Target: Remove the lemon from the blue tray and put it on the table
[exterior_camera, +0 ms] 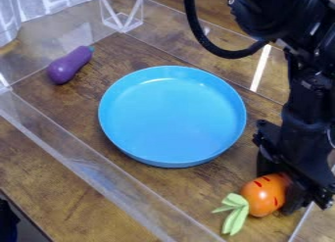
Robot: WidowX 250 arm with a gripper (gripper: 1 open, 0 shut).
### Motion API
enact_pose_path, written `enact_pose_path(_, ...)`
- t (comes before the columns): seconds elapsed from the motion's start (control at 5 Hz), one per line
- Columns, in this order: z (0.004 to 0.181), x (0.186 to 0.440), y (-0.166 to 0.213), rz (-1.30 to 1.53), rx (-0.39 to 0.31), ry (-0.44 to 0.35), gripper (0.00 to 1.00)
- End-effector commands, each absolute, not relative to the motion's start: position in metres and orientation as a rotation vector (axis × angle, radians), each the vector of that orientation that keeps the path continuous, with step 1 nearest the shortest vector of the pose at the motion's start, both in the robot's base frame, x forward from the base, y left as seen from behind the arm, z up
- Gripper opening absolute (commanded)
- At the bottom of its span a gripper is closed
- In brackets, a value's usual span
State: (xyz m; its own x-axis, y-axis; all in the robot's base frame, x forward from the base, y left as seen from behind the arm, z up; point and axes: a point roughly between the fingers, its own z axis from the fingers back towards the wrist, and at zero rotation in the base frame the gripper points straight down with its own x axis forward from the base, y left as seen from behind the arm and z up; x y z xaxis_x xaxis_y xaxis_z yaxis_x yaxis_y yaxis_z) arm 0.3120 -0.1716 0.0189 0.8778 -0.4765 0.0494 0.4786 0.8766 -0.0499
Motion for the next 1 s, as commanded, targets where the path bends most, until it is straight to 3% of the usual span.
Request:
enact_pose_path(0.0, 0.0135, 0.3072, -0.1642, -0.466, -0.057, -0.004, 0.0)
enact_pose_path(0.4, 0.0134, 0.3058, -0.1625, -0.454, -0.054, 0.008, 0.0)
enact_pose_path(0.6, 0.0144, 0.3071, -0.162, -0.45, -0.051, 0.01, 1.0)
enact_pose_path(0.8, 0.018, 0.3092, -0.1606, -0.443, -0.047, 0.008, 1.0)
